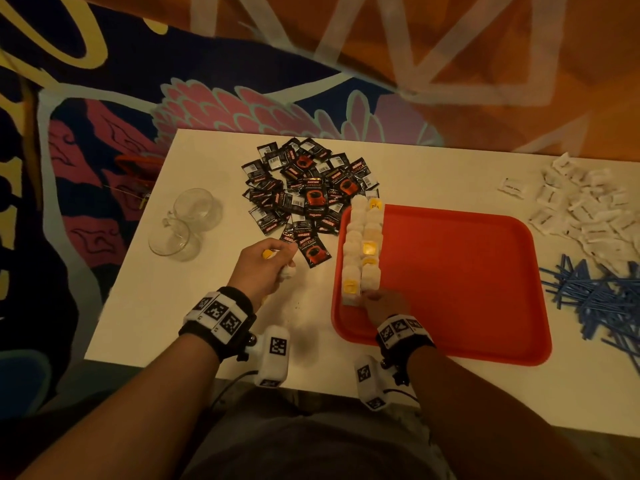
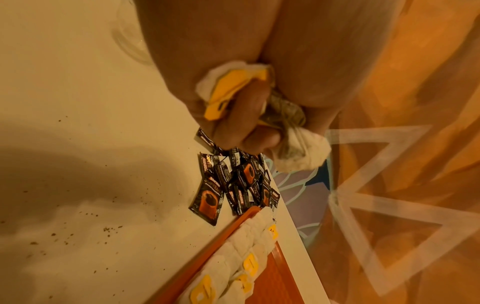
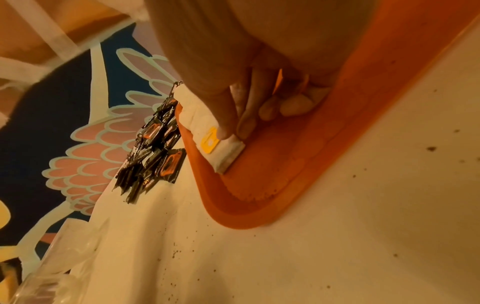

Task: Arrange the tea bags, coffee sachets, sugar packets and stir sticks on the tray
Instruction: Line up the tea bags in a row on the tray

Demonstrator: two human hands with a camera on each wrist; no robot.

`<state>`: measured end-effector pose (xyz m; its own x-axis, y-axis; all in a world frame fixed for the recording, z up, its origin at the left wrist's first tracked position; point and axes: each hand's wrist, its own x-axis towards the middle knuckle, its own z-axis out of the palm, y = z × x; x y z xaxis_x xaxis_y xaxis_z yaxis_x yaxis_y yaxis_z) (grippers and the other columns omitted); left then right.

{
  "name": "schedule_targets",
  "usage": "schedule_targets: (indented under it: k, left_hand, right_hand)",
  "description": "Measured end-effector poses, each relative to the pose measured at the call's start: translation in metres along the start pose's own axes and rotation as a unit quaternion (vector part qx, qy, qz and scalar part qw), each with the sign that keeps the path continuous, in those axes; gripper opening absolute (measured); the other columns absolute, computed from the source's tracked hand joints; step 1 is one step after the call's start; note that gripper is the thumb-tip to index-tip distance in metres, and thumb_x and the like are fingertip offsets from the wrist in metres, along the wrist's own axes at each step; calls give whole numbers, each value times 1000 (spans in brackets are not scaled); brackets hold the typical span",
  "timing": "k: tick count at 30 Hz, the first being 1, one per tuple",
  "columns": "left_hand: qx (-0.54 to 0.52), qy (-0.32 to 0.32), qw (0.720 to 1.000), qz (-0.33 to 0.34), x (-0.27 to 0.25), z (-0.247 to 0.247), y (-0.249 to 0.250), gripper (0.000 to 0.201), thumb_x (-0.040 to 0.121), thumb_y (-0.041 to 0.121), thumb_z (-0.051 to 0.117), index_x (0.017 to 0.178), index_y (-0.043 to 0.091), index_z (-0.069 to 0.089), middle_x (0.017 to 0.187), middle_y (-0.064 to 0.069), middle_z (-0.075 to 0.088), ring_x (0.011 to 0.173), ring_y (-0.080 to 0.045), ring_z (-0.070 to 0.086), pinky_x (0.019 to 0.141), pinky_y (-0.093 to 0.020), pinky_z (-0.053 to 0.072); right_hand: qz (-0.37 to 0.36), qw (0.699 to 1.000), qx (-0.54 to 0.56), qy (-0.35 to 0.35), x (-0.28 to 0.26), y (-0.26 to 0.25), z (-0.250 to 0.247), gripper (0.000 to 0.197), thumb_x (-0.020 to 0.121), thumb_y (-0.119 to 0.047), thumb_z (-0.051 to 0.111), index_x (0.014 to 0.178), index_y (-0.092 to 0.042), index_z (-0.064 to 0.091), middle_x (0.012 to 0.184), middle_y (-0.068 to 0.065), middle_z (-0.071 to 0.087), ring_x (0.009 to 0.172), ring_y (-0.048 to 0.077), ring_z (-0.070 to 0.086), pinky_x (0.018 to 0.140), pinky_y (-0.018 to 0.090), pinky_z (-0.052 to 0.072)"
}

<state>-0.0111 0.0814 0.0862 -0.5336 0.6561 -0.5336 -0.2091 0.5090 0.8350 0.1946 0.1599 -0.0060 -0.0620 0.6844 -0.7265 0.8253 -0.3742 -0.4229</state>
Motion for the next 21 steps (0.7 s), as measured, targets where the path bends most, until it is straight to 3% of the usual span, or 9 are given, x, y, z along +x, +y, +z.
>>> schedule_targets:
  k: [5, 8, 10, 12, 14, 17, 21]
  left_hand:
    - [-5, -28, 999, -15, 1, 8, 6, 33, 94, 43, 64, 87, 11, 68, 71, -5, 54, 55, -14, 39, 43, -22, 28]
    - [-20, -49, 998, -39, 2, 16, 15, 46, 96, 56, 54, 83, 13, 65, 68, -5, 54, 51, -13, 42, 41, -19, 27]
    - [-49, -62, 995, -64, 1, 21, 22, 56, 97, 63, 44, 80, 14, 64, 63, -3, 57, 48, -14, 43, 38, -18, 26]
    - [-89, -72, 990, -84, 1, 25, 29, 63, 97, 65, 36, 79, 12, 63, 59, -5, 58, 47, -16, 42, 35, -17, 24]
    - [-124, -78, 985, -93, 0, 28, 38, 65, 98, 64, 33, 79, 10, 62, 59, -9, 57, 41, -16, 41, 33, -16, 24]
    - [-153, -105, 977, -101, -2, 32, 52, 54, 99, 58, 42, 80, 10, 58, 56, -8, 50, 32, -13, 34, 30, -15, 24]
    - [-127, -142, 980, -63, -6, 34, 64, 33, 101, 39, 54, 93, 6, 55, 57, -4, 53, 34, -10, 37, 28, -18, 24]
  right_hand:
    - [-22, 999, 41, 8, -10, -3, -14, 24, 90, -31, 66, 112, -23, 71, 120, -1, 66, 106, 22, 59, 94, 32, 49]
    - [-123, 992, 27, 8, -25, -26, -27, 21, 94, -22, 61, 112, -15, 69, 114, -4, 62, 111, 17, 57, 85, 17, 43]
    - [-205, 976, 73, 26, -39, -46, -35, 17, 93, -15, 62, 107, -13, 70, 108, -4, 65, 106, 15, 61, 75, 6, 44]
    - [-283, 947, 147, 30, -55, -64, -42, 12, 86, -14, 71, 98, -16, 71, 96, -6, 68, 91, 9, 63, 73, 14, 51]
    - [-357, 920, 161, 8, -68, -80, -50, 18, 78, -19, 80, 93, -21, 71, 87, -6, 68, 82, 7, 62, 71, 20, 51]
    - [-402, 908, 119, -12, -84, -99, -64, 27, 69, -33, 86, 88, -32, 66, 84, -12, 66, 77, 2, 57, 67, 16, 49]
    - [-410, 904, 110, 41, -86, -111, -63, 16, 77, -30, 81, 76, -32, 65, 78, -10, 66, 73, 5, 59, 66, 20, 46]
